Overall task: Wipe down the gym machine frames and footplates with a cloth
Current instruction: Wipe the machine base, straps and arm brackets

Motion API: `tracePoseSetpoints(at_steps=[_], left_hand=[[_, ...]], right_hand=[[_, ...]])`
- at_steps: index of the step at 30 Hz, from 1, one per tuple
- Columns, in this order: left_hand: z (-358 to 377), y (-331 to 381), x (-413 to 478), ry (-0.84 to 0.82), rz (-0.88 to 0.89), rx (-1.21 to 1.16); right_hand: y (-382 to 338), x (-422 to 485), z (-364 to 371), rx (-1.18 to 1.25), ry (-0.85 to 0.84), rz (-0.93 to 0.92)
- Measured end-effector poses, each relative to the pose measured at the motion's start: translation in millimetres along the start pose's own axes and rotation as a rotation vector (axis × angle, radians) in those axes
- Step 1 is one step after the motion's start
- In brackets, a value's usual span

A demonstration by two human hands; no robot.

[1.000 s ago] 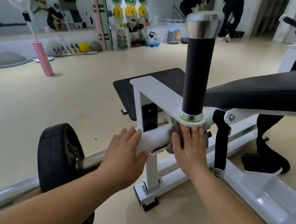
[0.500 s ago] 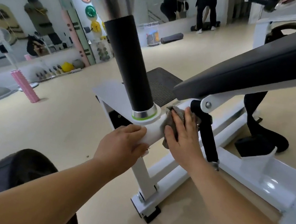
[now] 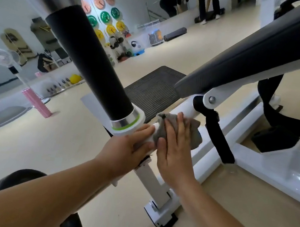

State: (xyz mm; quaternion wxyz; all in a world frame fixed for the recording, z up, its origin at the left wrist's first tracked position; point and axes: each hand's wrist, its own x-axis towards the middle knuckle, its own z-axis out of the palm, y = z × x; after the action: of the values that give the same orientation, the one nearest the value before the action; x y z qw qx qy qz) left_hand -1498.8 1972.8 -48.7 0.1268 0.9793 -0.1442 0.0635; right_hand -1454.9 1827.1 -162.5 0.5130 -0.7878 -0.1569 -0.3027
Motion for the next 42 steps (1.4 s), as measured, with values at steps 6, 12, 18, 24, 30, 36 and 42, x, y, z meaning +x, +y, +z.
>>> tracePoseSetpoints(at_steps=[6,12,18,24,30,36,42], left_hand=[[3,1,-2,0.109,0.002,0.008],[2,0,-1,0.064,0.044,-0.018],[3,-1,-2,0.094,-0.02,0.019],[1,0,0,0.091,0.008,-0.024],[-2,10,-2,0.114,0.089,-0.069],[31,55,-87,0.078,0.288,0.013],[76,39,-103,-0.017,-0.416,-0.103]], right_hand=[[24,15,-8,0.095,0.047,0.133],[-38,-2,12,0.474,0.038,0.324],[5,19,-1,0.272,-0.021,0.275],[-36,20,11,0.354,0.12,0.389],[-52,-43,-9,0.312,-0.075,0.206],[-27,-73,-28,0.168,-0.183,0.378],[8,-104,16,0.252,-0.294,0.457]])
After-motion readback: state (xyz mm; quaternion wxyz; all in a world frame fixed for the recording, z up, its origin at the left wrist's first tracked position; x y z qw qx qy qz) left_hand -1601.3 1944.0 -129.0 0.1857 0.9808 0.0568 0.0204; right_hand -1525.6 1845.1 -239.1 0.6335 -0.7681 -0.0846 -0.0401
